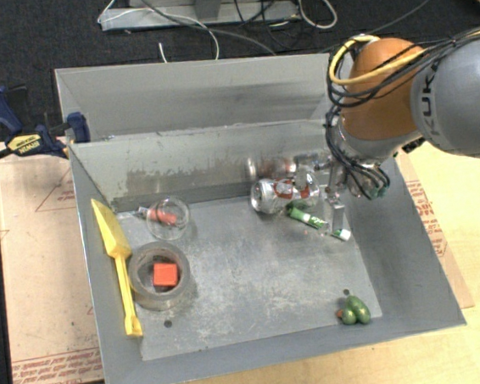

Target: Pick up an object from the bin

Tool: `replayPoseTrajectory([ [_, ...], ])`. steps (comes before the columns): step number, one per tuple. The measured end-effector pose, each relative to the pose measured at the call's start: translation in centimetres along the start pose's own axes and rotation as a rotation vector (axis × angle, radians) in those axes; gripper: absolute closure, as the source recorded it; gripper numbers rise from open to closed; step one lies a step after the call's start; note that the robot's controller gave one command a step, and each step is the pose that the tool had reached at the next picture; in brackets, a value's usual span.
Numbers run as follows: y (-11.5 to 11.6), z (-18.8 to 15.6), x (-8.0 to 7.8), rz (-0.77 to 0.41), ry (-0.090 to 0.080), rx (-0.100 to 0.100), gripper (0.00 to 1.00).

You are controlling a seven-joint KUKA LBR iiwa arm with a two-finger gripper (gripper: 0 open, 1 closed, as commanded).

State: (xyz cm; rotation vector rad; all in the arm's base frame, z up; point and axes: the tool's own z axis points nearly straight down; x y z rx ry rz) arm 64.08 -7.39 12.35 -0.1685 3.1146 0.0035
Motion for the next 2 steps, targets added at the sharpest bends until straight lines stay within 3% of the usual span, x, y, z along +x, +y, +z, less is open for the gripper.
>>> replayPoseTrajectory([
  [1, -4.1, -0.4, -0.1, 0.082, -0.01, 0.0, 0.0],
  [2, -4.4, 1.8, 1.3, 0.112, -0.018, 0.0, 0.0],
])
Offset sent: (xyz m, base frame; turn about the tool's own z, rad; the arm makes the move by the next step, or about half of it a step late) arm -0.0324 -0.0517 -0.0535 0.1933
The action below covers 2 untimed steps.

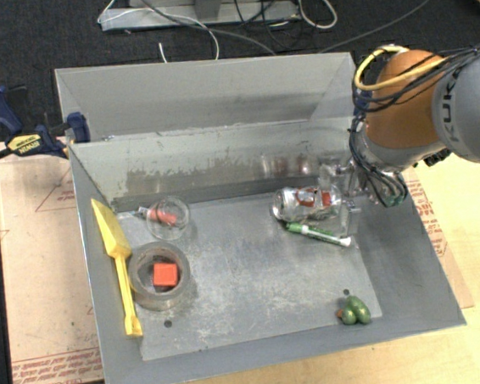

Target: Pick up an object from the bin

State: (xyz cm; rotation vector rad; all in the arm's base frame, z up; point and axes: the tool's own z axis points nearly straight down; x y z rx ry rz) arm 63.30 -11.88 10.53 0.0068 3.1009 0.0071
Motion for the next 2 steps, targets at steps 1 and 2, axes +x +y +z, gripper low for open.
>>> replayPoseTrajectory([
  [1, 2.0, -2.5, -0.6, 0.006, 0.004, 0.0, 0.0],
  [2, 3.1, -1.6, -1.3, -0.161, 0.0, -0.001, 0.0],
])
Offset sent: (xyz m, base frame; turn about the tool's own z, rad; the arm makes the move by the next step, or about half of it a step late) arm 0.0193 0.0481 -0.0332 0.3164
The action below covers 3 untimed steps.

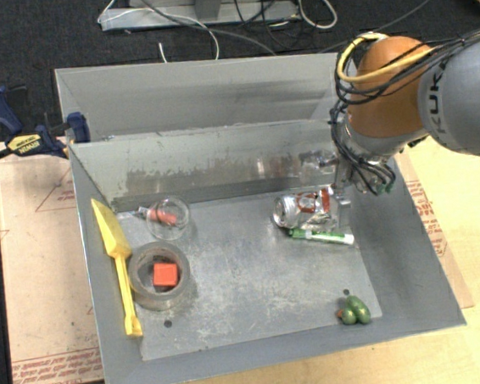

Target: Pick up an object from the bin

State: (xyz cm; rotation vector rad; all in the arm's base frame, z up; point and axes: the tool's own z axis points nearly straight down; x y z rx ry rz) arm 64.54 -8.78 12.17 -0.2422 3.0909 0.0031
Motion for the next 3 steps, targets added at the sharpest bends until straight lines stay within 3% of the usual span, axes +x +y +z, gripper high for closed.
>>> replayPoseTrajectory([
  [1, -1.8, 1.9, 0.9, 0.281, 0.0, -0.002, 0.0],
  [2, -1.9, 3.7, 5.6, -0.016, 0.0, -0.003, 0.0],
  [3, -2.2, 4.3, 7.2, -0.012, -0.001, -0.003, 0.0],
])
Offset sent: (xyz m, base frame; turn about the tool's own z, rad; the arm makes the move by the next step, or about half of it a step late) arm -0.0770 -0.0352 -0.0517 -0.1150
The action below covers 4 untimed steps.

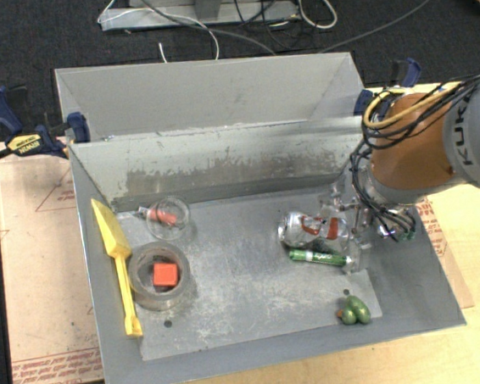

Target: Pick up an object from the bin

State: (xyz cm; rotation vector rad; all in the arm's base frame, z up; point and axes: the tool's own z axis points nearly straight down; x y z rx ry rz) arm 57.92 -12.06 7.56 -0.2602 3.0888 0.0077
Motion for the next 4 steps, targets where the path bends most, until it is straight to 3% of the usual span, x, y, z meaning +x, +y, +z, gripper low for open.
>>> replayPoseTrajectory([
  [1, 1.8, -0.3, -2.1, 0.261, -0.001, 0.001, 0.0],
  [2, 1.7, 0.2, -3.2, 0.191, -0.003, 0.001, 0.0],
  [3, 4.2, 0.7, -6.1, 0.431, -0.006, -0.001, 0.0],
  [4, 2.5, -0.3, 0.5, 0.216, -0.005, 0.0, 0.0],
])
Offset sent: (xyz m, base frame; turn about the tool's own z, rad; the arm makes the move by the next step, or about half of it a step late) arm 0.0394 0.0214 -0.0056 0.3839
